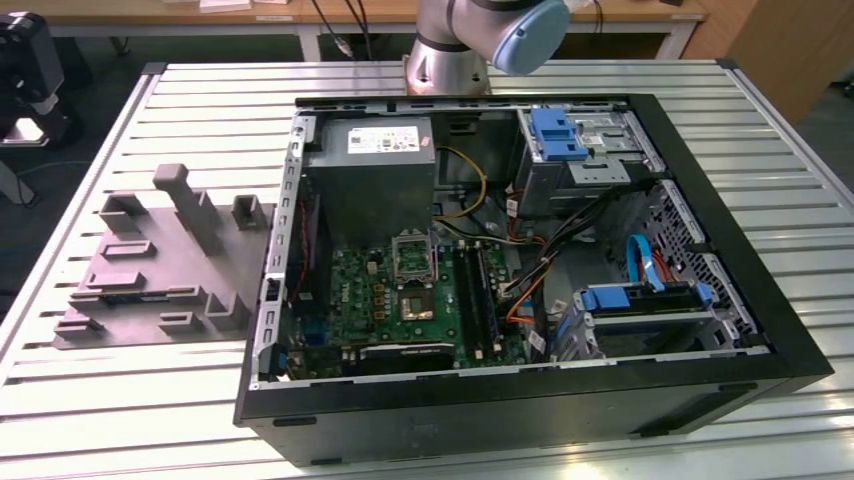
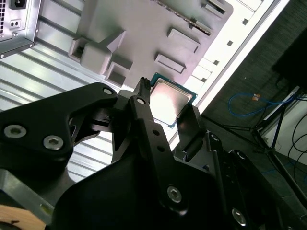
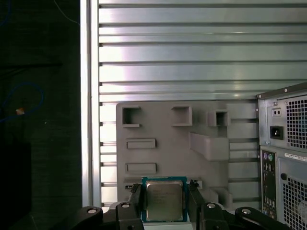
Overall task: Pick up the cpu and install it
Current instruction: 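Pick up the cpu and move it towards the insertion slot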
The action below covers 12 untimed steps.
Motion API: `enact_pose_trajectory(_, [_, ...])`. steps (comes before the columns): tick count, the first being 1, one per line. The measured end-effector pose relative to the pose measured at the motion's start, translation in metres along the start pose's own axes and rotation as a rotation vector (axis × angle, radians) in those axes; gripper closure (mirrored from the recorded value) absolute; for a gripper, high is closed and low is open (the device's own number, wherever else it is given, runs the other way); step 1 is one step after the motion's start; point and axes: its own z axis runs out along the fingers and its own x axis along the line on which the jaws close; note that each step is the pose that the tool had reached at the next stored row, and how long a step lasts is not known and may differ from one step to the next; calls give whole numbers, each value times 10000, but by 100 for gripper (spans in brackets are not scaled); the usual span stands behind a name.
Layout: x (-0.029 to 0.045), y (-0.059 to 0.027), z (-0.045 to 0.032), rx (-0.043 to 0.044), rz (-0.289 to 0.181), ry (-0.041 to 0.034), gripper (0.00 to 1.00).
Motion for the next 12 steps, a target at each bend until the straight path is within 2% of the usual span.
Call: enact_pose_trajectory(12, [-78, 3, 2, 0, 1, 0, 53])
